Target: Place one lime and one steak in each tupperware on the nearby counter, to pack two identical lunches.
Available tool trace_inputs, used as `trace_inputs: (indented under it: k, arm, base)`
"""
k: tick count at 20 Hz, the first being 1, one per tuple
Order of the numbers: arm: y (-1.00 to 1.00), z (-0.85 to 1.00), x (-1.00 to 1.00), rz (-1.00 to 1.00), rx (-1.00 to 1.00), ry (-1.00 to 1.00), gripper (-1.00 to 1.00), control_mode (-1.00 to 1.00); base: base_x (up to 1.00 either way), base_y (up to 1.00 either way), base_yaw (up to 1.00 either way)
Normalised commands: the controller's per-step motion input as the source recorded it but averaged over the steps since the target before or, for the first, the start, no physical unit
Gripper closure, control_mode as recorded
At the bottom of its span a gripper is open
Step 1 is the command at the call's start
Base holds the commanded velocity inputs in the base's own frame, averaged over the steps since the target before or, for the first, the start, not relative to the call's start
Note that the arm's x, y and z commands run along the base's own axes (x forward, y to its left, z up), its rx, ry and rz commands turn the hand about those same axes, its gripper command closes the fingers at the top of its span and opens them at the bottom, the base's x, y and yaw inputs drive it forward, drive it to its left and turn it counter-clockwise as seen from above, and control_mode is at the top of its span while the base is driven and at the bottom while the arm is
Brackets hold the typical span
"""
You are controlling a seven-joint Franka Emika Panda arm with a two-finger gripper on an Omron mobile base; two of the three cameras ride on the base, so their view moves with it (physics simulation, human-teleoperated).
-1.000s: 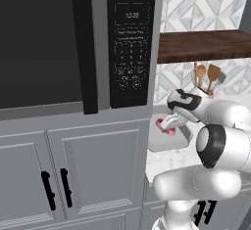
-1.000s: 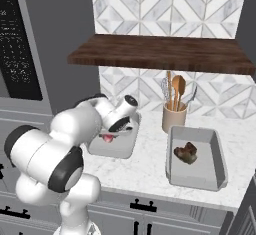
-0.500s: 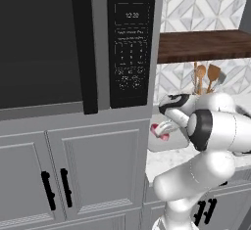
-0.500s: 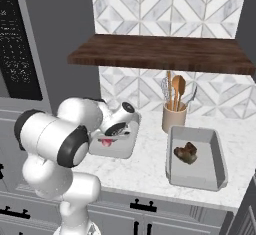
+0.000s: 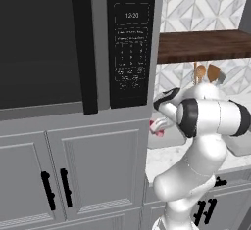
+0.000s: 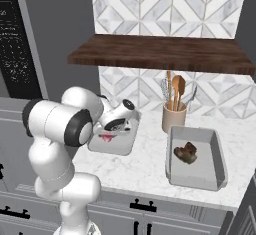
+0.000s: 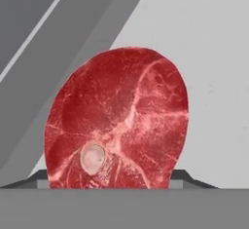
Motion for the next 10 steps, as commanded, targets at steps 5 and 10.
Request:
trace_inputs:
  k: [5, 10]
  arm:
    - [0.00, 0.18, -0.15, 0.00, 0.00, -0.06, -1.00, -1.00]
    - [0.00, 0.44, -0.47, 0.00, 0.00, -0.20, -1.00, -1.00]
  base:
    - [0.00, 0.00, 0.00]
    - [0.00, 0.00, 0.00]
